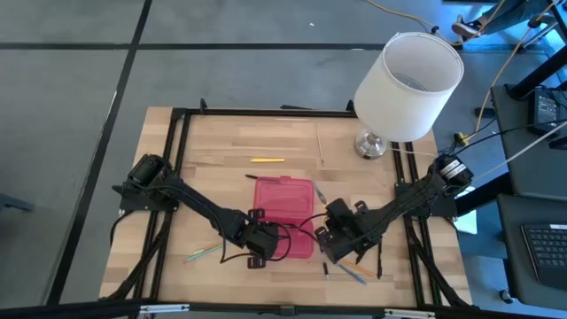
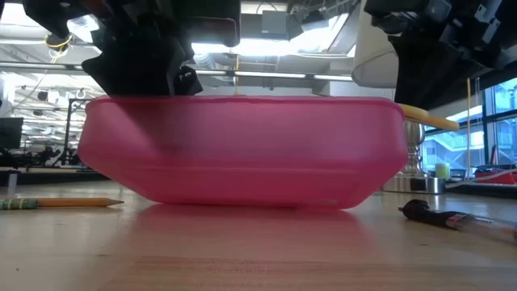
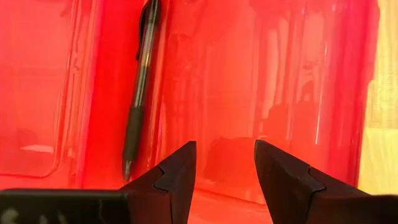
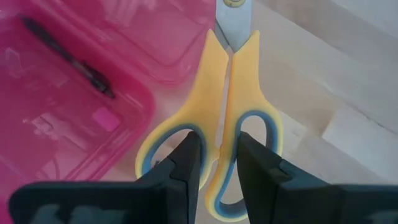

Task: Pick & place school supplies into a supply box
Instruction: Put the yellow scissors into the red supply box

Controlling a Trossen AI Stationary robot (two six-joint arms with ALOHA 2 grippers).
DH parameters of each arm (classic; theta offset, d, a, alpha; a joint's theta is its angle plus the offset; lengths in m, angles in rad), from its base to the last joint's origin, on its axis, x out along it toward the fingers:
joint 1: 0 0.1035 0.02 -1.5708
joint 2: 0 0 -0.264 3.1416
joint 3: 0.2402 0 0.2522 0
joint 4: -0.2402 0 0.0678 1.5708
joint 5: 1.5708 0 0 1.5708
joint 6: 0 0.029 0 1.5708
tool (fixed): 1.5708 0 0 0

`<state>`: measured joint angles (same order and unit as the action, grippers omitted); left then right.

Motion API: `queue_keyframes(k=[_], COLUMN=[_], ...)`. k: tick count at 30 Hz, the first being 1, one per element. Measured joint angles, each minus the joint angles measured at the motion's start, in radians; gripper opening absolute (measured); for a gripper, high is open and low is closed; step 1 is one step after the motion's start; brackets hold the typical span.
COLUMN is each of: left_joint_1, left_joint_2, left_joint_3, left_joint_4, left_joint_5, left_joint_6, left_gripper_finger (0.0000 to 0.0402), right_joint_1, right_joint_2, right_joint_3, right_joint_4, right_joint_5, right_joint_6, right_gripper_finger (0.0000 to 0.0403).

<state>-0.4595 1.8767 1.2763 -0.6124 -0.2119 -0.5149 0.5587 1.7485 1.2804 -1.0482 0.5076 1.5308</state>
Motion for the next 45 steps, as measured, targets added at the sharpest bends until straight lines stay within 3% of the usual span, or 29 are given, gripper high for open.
queue_keyframes(k=[4,10,14,20,25,33,45], left_joint_1=[-0.003,-0.028,-0.046,-0.059,-0.069,-0.095,-0.137], left_joint_2=[0.0,0.0,0.0,0.0,0.0,0.0,0.0], left_joint_3=[0.035,0.135,0.164,0.18,0.18,0.18,0.18], left_joint_4=[-0.043,-0.161,-0.184,-0.194,-0.196,-0.195,-0.195], left_joint_5=[-0.016,-0.127,-0.134,-0.13,-0.119,-0.124,-0.179], left_joint_6=[0.0,0.003,0.003,-0.027,-0.063,-0.109,-0.131], left_gripper_finger=[0.0156,0.0153,0.0157,0.0154,0.0154,0.0155,0.0156], right_joint_1=[0.0,0.0,0.0,-0.029,-0.067,-0.108,-0.11], right_joint_2=[0.0,0.0,0.0,-0.001,-0.001,0.002,0.119], right_joint_3=[0.0,0.0,0.0,0.001,0.001,0.002,0.001], right_joint_4=[0.023,0.03,0.059,0.141,0.319,0.623,0.689], right_joint_5=[0.022,0.041,0.086,0.127,0.127,0.057,-0.098], right_joint_6=[-0.021,-0.045,-0.08,-0.214,-0.416,-0.717,-0.768], right_gripper_finger=[0.009,0.0092,0.0094,0.0093,0.0094,0.0094,0.0095])
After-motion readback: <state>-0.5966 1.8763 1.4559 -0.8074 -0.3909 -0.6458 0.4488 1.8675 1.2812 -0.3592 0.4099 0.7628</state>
